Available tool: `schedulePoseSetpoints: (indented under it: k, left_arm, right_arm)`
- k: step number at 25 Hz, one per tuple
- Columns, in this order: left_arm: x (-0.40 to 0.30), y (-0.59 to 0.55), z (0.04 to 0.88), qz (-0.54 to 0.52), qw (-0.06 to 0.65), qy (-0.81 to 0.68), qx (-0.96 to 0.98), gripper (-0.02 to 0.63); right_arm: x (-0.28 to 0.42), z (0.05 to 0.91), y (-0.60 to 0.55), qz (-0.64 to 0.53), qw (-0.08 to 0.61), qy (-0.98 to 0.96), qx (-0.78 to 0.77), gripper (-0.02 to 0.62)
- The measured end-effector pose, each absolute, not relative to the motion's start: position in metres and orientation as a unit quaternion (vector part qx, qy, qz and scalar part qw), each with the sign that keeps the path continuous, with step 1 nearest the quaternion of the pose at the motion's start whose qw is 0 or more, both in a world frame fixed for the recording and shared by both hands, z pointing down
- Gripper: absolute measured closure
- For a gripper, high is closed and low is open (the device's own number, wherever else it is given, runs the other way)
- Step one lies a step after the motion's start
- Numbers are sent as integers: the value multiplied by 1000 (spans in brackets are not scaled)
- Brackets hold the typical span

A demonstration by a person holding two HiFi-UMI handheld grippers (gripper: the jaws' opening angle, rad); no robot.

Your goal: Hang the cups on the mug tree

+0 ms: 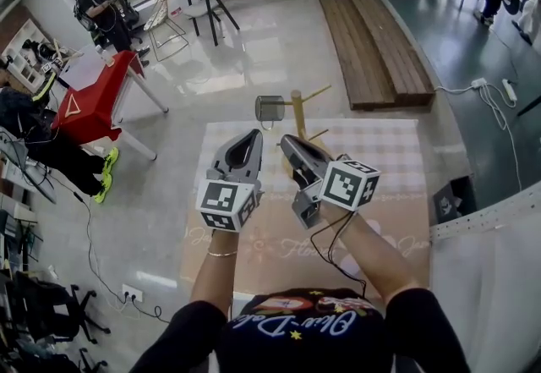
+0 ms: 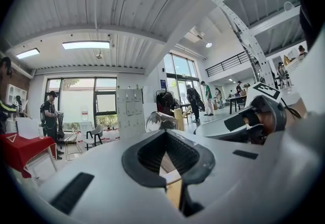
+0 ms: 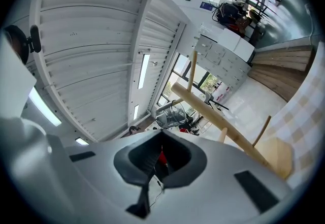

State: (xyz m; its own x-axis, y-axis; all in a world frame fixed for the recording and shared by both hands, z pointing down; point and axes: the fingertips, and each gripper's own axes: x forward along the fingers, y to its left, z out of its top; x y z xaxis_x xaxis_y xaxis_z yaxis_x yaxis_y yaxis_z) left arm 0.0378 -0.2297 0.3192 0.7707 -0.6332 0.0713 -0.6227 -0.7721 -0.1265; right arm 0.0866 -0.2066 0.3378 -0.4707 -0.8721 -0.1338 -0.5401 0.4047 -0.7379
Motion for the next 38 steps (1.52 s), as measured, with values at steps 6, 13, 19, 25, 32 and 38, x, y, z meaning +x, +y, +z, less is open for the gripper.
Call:
schedulePoseSetpoints:
  k: [6, 13, 19, 25, 32, 38]
  left_arm:
    - [32, -221, 315, -42, 32, 334, -941, 598]
    - [31, -209, 319, -51, 42, 339, -938, 598]
    - [40, -194, 324, -53, 38, 334, -940, 598]
    - [44, -183, 326, -51, 41, 337, -939, 598]
    - [42, -171, 327, -54, 43, 348, -935, 598]
    - [38, -157, 329, -59, 42, 360, -930, 598]
  right_arm:
    - [80, 332, -197, -301, 244, 810, -440, 586]
    - [70, 323, -183, -265, 218, 836, -427, 586]
    - [64, 315, -168, -211, 173, 863, -425, 586]
    - [71, 320, -159, -208, 152, 864, -432, 586]
    - [69, 324, -148, -212, 145, 869, -422, 586]
    - [64, 324, -135, -214, 140, 876, -409, 586]
